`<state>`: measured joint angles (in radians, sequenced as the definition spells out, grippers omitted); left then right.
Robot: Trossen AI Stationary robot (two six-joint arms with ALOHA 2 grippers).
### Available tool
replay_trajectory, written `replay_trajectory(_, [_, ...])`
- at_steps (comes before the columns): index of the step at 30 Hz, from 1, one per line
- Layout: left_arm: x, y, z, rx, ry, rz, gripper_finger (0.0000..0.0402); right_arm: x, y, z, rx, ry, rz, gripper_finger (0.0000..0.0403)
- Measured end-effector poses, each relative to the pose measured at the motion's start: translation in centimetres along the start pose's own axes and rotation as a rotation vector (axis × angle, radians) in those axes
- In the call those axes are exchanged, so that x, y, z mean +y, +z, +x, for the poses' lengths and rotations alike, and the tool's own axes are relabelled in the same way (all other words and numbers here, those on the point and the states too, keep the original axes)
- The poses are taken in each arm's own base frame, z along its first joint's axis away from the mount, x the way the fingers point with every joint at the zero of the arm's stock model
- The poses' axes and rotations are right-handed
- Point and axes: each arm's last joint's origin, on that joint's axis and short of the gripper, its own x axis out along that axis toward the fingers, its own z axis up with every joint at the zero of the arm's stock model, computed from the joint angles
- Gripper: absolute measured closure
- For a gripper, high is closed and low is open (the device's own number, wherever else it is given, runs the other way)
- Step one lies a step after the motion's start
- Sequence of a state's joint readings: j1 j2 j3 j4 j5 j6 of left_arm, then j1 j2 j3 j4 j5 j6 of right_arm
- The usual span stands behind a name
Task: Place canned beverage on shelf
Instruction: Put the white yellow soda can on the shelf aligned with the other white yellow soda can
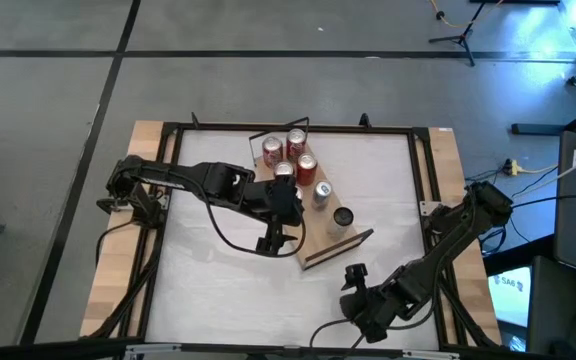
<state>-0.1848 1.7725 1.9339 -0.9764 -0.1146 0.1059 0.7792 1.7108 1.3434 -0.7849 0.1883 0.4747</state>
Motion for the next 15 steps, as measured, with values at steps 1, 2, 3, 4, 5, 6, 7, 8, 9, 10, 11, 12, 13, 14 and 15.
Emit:
replay_trajectory(1, [0.00,0.00,0.00,0.000,0.000,0.000,0.0073,0.02,0.03,0.17,0.000,-0.001,0.001,0.0011])
replay_trajectory(2, [0.00,0.00,0.00,0.000,0.000,0.000,0.0073,0.05,0.05,0.28,0.000,-0.002,0.001,0.0012])
replay_trajectory(3, [0.00,0.00,0.00,0.000,0.000,0.000,0.0073,0.09,0.05,0.41,0.001,-0.002,0.000,0.0013])
replay_trajectory(4, [0.00,0.00,0.00,0.000,0.000,0.000,0.0073,0.13,0.07,0.52,0.001,-0.001,0.000,0.0017])
replay_trajectory(5, [0.00,0.00,0.00,0.000,0.000,-0.001,0.0073,0.18,0.13,0.60,-0.004,0.002,0.001,0.0022])
replay_trajectory(6, [0.00,0.00,0.00,0.000,0.000,0.000,0.0073,0.21,0.17,0.62,-0.008,0.004,0.002,0.0029])
replay_trajectory(7, [0.00,0.00,0.00,0.000,0.000,0.000,0.0073,0.22,0.19,0.63,-0.009,0.005,0.002,0.0038])
replay_trajectory(8, [0.00,0.00,0.00,0.000,0.000,0.000,0.0073,0.22,0.18,0.63,-0.009,0.005,0.002,0.0048])
replay_trajectory(9, [0.00,0.00,0.00,0.000,0.000,0.000,0.0073,0.22,0.18,0.63,-0.009,0.006,0.002,0.0059])
replay_trajectory(10, [0.00,0.00,0.00,0.000,0.000,0.000,0.0073,0.22,0.18,0.63,-0.009,0.006,0.002,0.0071])
replay_trajectory(11, [0.01,0.01,0.00,-0.001,0.003,0.000,0.0073,0.22,0.18,0.63,-0.009,0.006,0.002,0.0084])
replay_trajectory(12, [0.02,0.01,0.00,0.000,0.007,0.000,0.0073,0.22,0.18,0.63,-0.008,0.006,0.002,0.0097])
replay_trajectory(13, [0.04,0.01,0.00,0.000,0.013,0.000,0.0073,0.22,0.18,0.63,-0.008,0.006,0.002,0.0111])
replay_trajectory(14, [0.07,0.02,0.00,0.000,0.022,0.000,0.0073,0.21,0.18,0.63,-0.007,0.007,0.002,0.0125])
replay_trajectory(15, [0.10,0.04,0.00,-0.001,0.032,0.000,0.0073,0.22,0.19,0.63,-0.008,0.007,0.002,0.0139])
